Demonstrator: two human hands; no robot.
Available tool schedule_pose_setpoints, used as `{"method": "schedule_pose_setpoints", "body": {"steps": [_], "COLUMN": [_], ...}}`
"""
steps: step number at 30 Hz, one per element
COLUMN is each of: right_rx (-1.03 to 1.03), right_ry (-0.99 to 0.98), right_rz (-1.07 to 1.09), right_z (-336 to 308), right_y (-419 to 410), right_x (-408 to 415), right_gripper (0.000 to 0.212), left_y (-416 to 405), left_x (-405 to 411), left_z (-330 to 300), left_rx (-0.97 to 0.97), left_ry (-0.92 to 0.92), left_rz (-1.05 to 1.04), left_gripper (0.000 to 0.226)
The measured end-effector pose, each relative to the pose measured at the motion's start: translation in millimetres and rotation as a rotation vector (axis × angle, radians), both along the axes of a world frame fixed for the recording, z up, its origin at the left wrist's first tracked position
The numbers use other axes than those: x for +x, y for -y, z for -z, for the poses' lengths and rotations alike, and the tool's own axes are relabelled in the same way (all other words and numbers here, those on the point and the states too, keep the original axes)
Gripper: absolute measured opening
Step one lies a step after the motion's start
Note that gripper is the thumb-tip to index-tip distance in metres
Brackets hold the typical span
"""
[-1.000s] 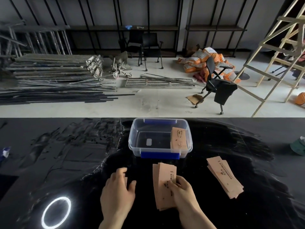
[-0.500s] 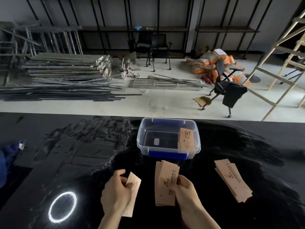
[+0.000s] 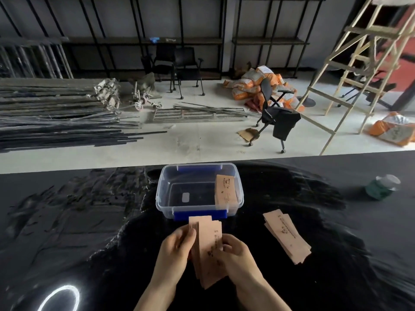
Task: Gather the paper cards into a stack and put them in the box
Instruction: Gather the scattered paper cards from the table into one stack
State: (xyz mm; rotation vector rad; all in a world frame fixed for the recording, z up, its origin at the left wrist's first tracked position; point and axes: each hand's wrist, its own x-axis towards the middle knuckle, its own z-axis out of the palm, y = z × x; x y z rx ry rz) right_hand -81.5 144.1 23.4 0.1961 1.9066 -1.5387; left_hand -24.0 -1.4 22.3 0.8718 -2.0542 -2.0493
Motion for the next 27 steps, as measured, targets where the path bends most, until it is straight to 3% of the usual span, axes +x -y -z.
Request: {"method": "schedule_pose_setpoints", "body": {"steps": [2, 5, 18, 27], "right_rx": [0.002, 0.071, 0.379, 0.744], "right_ry": [-0.02, -0.081, -0.386, -0.404], "right_rz": [0.039, 0.07, 0.13, 0.039], "right_z": [3, 12, 8, 26], "right_y": [-9, -25, -118, -139], "right_x": [-2, -6, -67, -105], "right_gripper": [0.016, 0.011, 0.029, 0.036], "left_y": [-14, -34, -135, -170], "left_x": [-2, -9, -87, -132], "left_z": [2, 5, 13, 37], "left_rx": [-0.072, -0.16, 0.051, -0.325], "left_ry": [0.039, 0.137, 0.295, 0.456], "left_rz": [0.14, 0.254, 0.252, 0.25], "left_gripper": [0.019, 0.04, 0.041, 0.043]}}
